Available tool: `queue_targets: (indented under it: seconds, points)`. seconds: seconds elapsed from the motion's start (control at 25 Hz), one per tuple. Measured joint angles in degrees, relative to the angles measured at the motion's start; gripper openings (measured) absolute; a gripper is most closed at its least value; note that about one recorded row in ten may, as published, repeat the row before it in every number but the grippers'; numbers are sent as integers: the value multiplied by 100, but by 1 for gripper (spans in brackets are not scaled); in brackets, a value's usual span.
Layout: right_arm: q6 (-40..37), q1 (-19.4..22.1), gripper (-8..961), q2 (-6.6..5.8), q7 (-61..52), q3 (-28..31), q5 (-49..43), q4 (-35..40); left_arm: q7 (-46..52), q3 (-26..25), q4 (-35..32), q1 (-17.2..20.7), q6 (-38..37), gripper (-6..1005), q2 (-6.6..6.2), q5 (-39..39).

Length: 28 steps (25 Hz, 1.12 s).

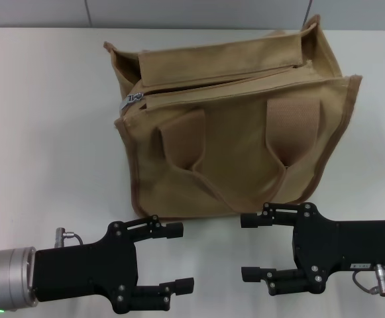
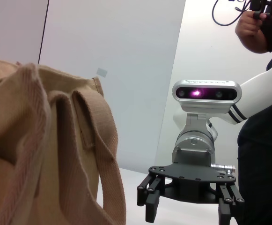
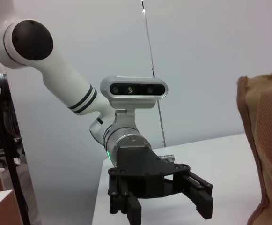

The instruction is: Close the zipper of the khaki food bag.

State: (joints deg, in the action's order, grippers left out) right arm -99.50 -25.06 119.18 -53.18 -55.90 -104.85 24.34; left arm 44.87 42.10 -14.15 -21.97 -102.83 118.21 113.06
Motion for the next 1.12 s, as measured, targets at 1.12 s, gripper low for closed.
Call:
queue_targets:
  seconds: [1.12]
  points:
    - [51, -43, 758, 0, -27, 0, 10, -7, -105, -2522, 137, 211, -1108, 808, 19, -754]
